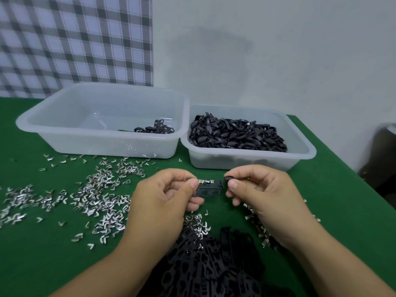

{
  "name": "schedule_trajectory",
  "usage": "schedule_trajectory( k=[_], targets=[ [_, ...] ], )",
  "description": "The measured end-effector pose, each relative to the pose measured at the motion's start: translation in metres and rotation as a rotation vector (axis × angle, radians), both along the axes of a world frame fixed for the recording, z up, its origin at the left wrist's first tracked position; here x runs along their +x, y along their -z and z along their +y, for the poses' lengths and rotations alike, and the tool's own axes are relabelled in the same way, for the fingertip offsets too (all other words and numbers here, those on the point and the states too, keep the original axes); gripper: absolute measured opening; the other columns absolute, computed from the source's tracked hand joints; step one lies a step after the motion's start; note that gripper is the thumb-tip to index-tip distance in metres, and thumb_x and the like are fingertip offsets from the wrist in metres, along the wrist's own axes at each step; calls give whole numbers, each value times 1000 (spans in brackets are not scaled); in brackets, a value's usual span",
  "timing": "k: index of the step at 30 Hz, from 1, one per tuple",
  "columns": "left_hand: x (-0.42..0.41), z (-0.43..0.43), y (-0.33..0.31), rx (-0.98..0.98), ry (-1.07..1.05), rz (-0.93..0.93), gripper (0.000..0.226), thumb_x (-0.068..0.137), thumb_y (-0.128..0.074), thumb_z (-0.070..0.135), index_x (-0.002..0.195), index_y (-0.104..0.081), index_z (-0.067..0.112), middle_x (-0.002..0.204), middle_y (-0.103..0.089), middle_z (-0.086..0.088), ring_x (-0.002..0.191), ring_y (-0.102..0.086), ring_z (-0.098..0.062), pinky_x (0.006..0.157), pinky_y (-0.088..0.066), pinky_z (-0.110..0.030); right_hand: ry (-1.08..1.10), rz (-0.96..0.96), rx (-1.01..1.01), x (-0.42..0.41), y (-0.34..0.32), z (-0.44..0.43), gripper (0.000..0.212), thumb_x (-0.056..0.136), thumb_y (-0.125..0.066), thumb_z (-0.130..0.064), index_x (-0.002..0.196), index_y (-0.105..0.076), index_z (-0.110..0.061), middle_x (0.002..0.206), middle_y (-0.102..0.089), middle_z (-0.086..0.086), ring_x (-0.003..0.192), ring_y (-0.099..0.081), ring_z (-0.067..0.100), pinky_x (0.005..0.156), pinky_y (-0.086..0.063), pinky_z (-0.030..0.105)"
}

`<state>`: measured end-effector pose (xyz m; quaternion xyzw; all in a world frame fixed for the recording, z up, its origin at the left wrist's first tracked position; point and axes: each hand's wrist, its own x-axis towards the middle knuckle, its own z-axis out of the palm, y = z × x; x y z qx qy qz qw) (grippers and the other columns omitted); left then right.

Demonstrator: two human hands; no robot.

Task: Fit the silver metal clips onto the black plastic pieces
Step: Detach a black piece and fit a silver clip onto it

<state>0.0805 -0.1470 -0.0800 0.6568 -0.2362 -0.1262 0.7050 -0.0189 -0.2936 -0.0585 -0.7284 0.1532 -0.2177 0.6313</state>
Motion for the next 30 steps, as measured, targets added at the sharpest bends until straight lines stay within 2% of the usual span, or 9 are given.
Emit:
schedule_trajectory(
  k=[8,16,22,24,30],
  targets=[
    [-1,0,0,-37,8,-5,17,83,-67,6,73,-71,20,62,-69,-5,57,-71,-18,52,-53,-18,-30,-8,81,1,2,2,6,79,-67,-5,81,-72,-8,57,-64,11,47,-52,15,51,-46,20],
    [0,-1,0,-54,50,-28,19,83,-66,4,78,-71,21,62,-70,-3,57,-71,-16,53,-52,-16,-30,17,127,2,2,4,9,80,-66,-4,82,-71,-10,57,-62,11,47,-51,17,50,-44,23],
    [0,1,1,-29,54,-115,25,85,-64,5,82,-71,28,65,-71,1,57,-70,-12,56,-53,-16,-61,108,4,2,-5,10,17,87,-58,-2,88,-70,-14,61,-60,-2,53,-55,15,57,-46,22],
    [0,1,1,-25,56,-140,25,85,-64,5,83,-71,29,66,-71,1,57,-70,-12,57,-53,-16,-60,140,-42,2,-7,12,17,88,-56,-3,90,-67,-15,62,-60,-8,54,-54,8,53,-42,19],
    [1,0,1,-34,58,-89,23,84,-65,5,82,-71,27,67,-71,1,60,-71,-12,58,-53,-14,12,94,-116,7,-4,17,21,85,-59,0,81,-67,-18,62,-58,-9,56,-49,3,53,-41,11]
  ],
)
